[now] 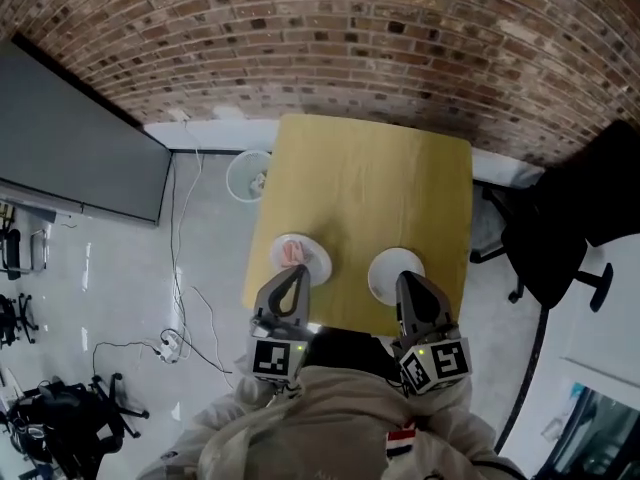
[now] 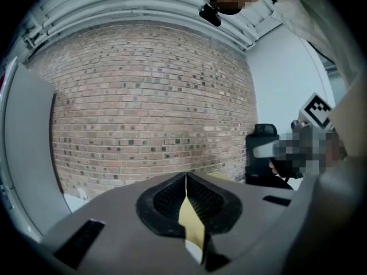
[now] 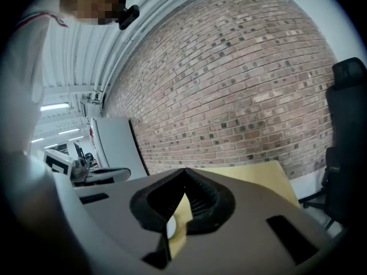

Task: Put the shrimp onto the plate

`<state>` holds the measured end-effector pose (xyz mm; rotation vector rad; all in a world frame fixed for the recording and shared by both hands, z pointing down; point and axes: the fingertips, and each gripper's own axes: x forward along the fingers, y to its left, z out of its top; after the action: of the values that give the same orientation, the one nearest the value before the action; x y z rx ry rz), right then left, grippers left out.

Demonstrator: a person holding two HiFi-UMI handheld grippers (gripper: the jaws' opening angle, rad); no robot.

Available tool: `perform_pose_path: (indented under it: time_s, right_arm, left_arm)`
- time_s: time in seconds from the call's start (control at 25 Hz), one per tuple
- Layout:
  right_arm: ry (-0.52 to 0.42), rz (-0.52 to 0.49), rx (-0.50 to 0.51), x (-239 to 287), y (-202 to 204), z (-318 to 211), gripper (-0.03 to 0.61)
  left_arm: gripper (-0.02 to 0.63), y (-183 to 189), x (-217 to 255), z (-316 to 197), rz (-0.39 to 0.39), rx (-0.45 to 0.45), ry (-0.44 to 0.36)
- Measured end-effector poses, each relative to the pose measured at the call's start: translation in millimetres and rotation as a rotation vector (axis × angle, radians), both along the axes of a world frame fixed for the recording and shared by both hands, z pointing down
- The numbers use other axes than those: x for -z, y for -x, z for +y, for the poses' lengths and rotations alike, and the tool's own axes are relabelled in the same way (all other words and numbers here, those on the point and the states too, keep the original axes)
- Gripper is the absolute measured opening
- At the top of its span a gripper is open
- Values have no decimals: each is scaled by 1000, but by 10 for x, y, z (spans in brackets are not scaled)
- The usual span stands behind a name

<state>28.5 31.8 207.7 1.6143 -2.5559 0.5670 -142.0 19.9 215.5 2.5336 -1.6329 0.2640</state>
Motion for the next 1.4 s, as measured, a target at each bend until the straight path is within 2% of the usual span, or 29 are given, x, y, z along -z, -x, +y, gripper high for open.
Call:
perform_pose_path:
  time_s: [0.12,0.36,0.52,0.84,1.04,1.32,1.4]
  right_arm:
    - [34,9,13,-123,77,-44,25]
    - [52,10,17,-501,186,-296,25]
    - [62,30,11,-768,225,-408,25]
    - [91,21,-3,-1235,192,-461,25]
    - [118,10,-10,-1461,163,-442,25]
    - [131,1,-7,-1518,208,-420,25]
    - [133,-4,-9,-1532,198,-420,25]
  left_arm:
    - [12,104,-198,-64,-21,13,64]
    - [12,278,-722,-283,-57,26,122]
    - [12,430,-1276,-324,-104,49,181]
    - [12,468,-1919,-412,-127,44,297]
    - [14,494,-2191,-413,-133,55,356]
    - [16,500,-2326,-410,-151,34,415]
    - [42,475,-2365,-411,-147,21,444]
